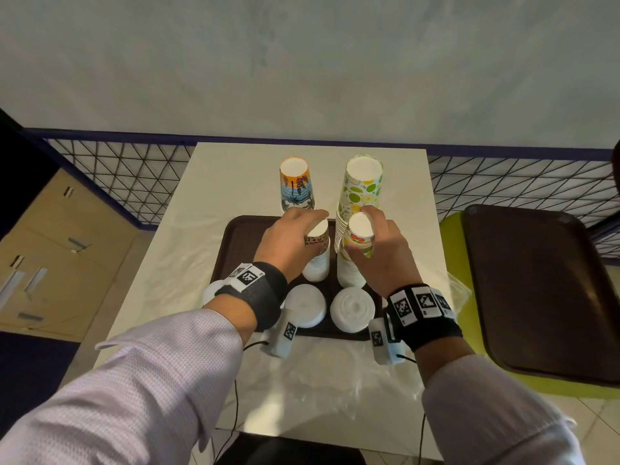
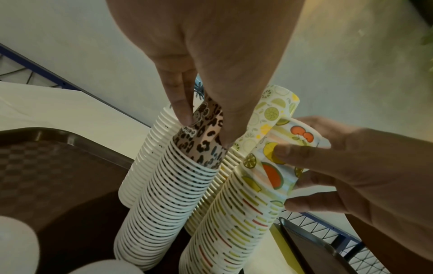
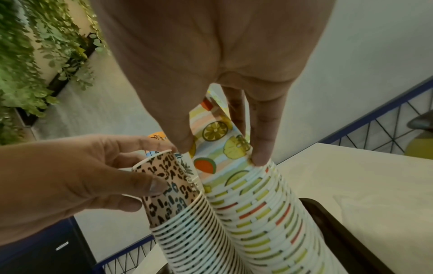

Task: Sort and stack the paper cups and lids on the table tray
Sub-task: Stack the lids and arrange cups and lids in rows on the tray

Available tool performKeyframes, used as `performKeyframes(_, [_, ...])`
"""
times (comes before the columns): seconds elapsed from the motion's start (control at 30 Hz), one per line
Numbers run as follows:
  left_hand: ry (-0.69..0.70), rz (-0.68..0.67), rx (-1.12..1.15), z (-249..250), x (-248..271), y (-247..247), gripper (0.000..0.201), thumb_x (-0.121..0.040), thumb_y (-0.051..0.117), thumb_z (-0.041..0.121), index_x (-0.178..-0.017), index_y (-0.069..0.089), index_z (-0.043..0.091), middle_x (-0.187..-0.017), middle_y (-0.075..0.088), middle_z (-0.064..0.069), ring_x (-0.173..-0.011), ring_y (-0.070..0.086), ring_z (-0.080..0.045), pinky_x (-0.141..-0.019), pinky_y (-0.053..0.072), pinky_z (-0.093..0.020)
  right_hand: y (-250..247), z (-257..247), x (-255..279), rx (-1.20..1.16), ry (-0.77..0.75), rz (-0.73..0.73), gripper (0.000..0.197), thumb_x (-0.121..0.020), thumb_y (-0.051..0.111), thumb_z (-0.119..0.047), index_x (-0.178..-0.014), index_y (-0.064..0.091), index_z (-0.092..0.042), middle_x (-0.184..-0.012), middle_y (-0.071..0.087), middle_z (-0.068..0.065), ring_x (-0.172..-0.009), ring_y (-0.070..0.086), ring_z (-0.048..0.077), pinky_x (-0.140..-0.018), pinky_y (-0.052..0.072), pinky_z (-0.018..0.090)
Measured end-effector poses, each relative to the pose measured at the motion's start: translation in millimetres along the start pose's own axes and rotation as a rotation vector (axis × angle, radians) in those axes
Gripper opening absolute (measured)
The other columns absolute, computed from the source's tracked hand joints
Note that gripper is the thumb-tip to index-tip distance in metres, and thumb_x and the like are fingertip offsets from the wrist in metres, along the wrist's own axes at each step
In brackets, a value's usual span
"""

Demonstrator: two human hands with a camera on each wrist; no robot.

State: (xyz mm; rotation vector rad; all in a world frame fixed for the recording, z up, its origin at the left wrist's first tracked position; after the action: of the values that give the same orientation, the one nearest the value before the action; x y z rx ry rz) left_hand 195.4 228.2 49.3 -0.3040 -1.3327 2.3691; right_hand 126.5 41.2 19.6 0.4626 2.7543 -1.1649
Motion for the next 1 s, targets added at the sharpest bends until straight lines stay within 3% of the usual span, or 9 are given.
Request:
performKeyframes(0.23, [0.001, -0.003, 0.017, -5.9, 1.7, 0.7, 0.059, -0.092, 0.075, 0.027, -0.147, 0.054, 0.034, -0.145, 0.053, -0.002, -0.119, 0.059, -0.026, -0.098, 0.053, -0.044, 3.0, 1.7, 2.0, 0.021, 0.006, 0.008, 0.077, -0.081, 0.077, -0.030, -0.148, 0.039, -0.021, -0.119, 0.060, 0.013, -0.103, 0.061, 0.033, -0.085, 0.055, 0.041])
performKeyframes(0.5, [-0.019, 0.031, 0.037, -19.0, 5.8, -3.9, 0.058, -0.091, 0.074, 0.024, -0.146, 0.056, 0.034, -0.145, 0.053, -0.002, -0.113, 0.062, -0.028, -0.098, 0.054, -0.045, 10.1, -6.7, 2.0, -0.003, -0.012, 0.015, 0.076, -0.081, 0.081, -0.023, -0.147, 0.044, -0.018, -0.114, 0.060, 0.015, -0.101, 0.061, 0.032, -0.083, 0.043, 0.026])
performKeyframes(0.67, [-0.034, 0.052, 0.059, -32.1, 7.7, -8.1, 0.063, -0.087, 0.077, 0.018, -0.143, 0.057, 0.037, -0.141, 0.054, 0.001, -0.105, 0.064, -0.025, -0.095, 0.055, -0.041, 21.7, -19.9, 0.2, 0.001, -0.060, 0.014, 0.072, -0.081, 0.078, -0.026, -0.144, 0.045, -0.017, -0.116, 0.060, 0.013, -0.104, 0.059, 0.031, -0.092, 0.052, 0.045])
performKeyframes(0.73, [-0.035, 0.066, 0.074, -36.1, 8.5, -10.0, 0.063, -0.085, 0.078, 0.016, -0.142, 0.059, 0.038, -0.140, 0.055, 0.002, -0.100, 0.064, -0.023, -0.094, 0.055, -0.038, 26.2, -24.1, -1.3, -0.027, -0.061, 0.014, 0.073, -0.081, 0.080, -0.023, -0.145, 0.045, -0.015, -0.122, 0.059, 0.014, -0.110, 0.058, 0.030, -0.098, 0.050, 0.038])
performKeyframes(0.83, [-0.053, 0.080, 0.100, -42.6, 9.3, -12.8, 0.063, -0.084, 0.079, 0.014, -0.140, 0.061, 0.037, -0.138, 0.055, 0.002, -0.098, 0.063, -0.021, -0.094, 0.056, -0.038, 32.1, -31.2, -4.6, -0.045, -0.077, -0.007, 0.076, -0.081, 0.082, -0.016, -0.147, 0.045, -0.012, -0.128, 0.058, 0.015, -0.118, 0.056, 0.027, -0.100, 0.038, 0.019])
performKeyframes(0.93, [-0.050, 0.086, 0.112, -49.4, 9.7, -16.0, 0.063, -0.083, 0.080, 0.014, -0.139, 0.061, 0.037, -0.136, 0.056, 0.001, -0.096, 0.061, -0.020, -0.093, 0.057, -0.040, 37.1, -39.1, -8.1, -0.051, -0.097, -0.031, 0.076, -0.082, 0.081, -0.015, -0.148, 0.044, -0.013, -0.129, 0.057, 0.015, -0.118, 0.055, 0.026, -0.098, 0.034, 0.015])
performKeyframes(1.0, [-0.057, 0.096, 0.092, -54.3, 10.4, -19.2, 0.064, -0.083, 0.079, 0.014, -0.139, 0.061, 0.038, -0.135, 0.056, 0.001, -0.103, 0.062, -0.021, -0.094, 0.056, -0.039, 41.3, -44.0, -9.9, -0.059, -0.100, -0.049, 0.076, -0.082, 0.080, -0.015, -0.149, 0.043, -0.014, -0.128, 0.056, 0.015, -0.116, 0.055, 0.025, -0.097, 0.035, 0.015])
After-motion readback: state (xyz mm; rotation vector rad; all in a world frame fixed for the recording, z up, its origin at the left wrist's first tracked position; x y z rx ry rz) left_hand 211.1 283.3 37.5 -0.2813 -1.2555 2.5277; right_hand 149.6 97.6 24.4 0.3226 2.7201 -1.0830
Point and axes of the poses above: each hand's wrist, its own x-axis away from the middle knuckle, its own y-axis out of the palm, z = x × y, the point moved 3 cm from there along -x, towards the middle knuckle
